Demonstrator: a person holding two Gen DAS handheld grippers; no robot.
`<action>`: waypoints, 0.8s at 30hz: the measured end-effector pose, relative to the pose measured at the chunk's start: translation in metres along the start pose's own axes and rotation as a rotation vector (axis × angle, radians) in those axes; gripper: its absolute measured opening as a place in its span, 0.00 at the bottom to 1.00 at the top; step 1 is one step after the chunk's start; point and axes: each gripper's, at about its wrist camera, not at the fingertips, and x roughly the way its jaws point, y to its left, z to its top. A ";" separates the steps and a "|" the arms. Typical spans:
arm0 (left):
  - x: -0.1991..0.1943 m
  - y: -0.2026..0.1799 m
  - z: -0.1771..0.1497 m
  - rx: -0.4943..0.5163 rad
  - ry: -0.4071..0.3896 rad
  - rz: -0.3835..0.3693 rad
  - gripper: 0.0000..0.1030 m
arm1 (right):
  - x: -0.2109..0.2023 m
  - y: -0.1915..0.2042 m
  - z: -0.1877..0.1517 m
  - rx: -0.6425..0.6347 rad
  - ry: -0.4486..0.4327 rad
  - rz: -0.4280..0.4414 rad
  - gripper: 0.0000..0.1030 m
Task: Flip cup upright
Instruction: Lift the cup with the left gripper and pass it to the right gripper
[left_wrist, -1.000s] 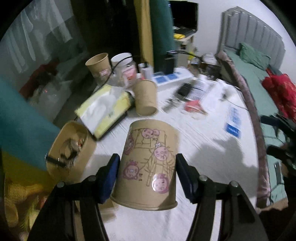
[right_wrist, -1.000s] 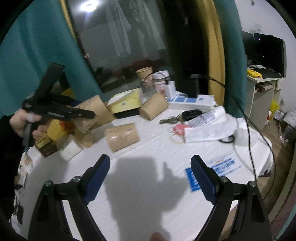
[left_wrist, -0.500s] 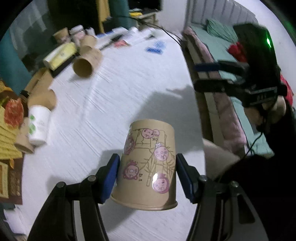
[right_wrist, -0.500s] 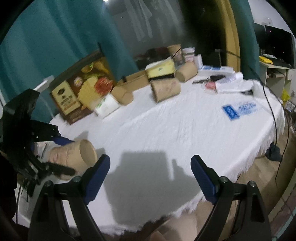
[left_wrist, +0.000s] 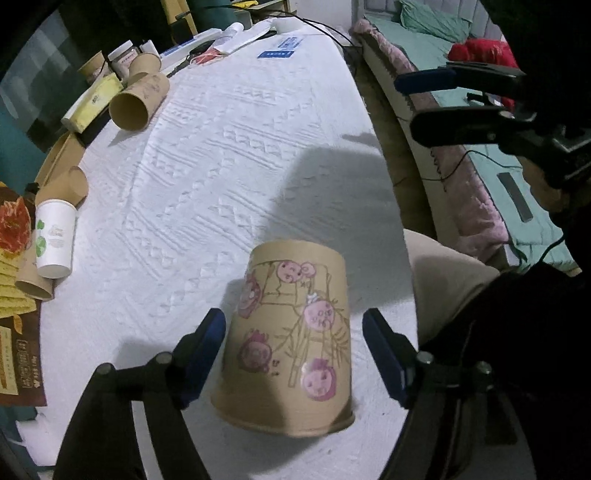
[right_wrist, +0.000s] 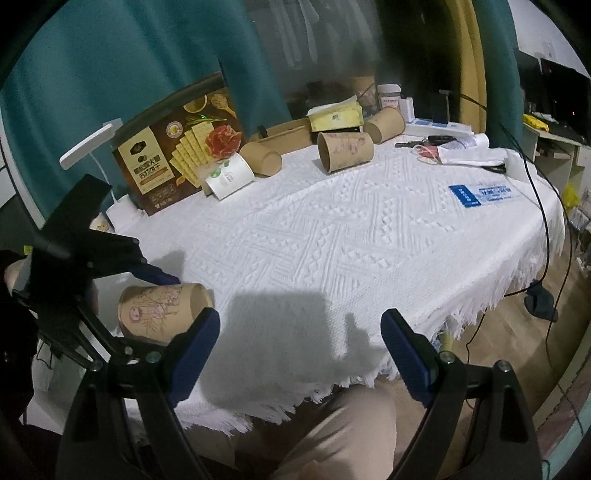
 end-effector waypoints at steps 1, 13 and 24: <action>0.000 0.001 0.000 -0.005 -0.005 -0.001 0.76 | 0.000 0.000 0.001 -0.011 0.002 0.000 0.85; -0.082 0.003 -0.054 -0.240 -0.235 0.092 0.76 | 0.008 0.086 0.039 -0.607 0.150 0.185 0.85; -0.109 -0.015 -0.201 -0.834 -0.485 0.051 0.76 | 0.074 0.193 0.019 -1.250 0.482 0.268 0.85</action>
